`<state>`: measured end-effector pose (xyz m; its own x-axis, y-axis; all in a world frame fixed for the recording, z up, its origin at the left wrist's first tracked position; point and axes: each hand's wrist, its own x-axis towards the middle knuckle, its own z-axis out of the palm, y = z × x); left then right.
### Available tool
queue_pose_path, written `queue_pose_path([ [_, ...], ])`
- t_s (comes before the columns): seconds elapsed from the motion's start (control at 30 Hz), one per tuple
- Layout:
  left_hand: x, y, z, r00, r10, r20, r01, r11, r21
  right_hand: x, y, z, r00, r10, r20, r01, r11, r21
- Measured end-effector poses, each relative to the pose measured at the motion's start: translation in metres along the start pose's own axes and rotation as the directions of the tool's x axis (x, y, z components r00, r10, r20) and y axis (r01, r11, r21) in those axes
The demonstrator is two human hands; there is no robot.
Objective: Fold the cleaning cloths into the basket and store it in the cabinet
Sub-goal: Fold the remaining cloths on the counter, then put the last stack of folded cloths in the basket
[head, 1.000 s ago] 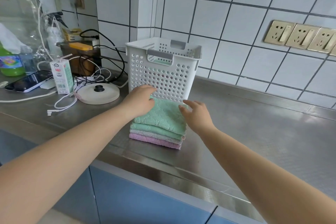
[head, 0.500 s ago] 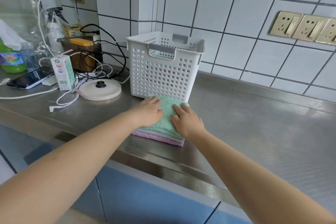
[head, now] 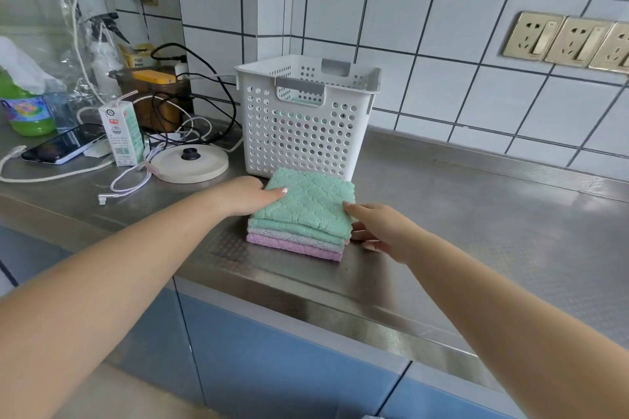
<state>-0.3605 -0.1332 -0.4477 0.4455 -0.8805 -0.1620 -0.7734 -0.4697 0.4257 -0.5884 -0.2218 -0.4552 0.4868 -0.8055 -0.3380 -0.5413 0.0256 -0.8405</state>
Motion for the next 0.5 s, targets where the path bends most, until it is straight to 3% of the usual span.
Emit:
queue_pose_path([
  [0.17,-0.001,-0.001,0.005,0.999,-0.036,-0.003,0.036,0.994,-0.107,0.001,-0.002,0.006,1.000,0.014,0.009,-0.014,0.996,0.090],
  [0.33,-0.007,0.005,0.007,1.000,-0.015,-0.001,0.014,0.938,-0.346,-0.004,-0.008,0.009,1.000,0.009,0.014,-0.013,0.954,0.299],
  [0.5,-0.016,0.023,0.015,0.997,0.037,0.065,0.021,0.700,-0.714,-0.011,-0.004,-0.003,0.999,-0.010,0.031,-0.011,0.812,0.584],
])
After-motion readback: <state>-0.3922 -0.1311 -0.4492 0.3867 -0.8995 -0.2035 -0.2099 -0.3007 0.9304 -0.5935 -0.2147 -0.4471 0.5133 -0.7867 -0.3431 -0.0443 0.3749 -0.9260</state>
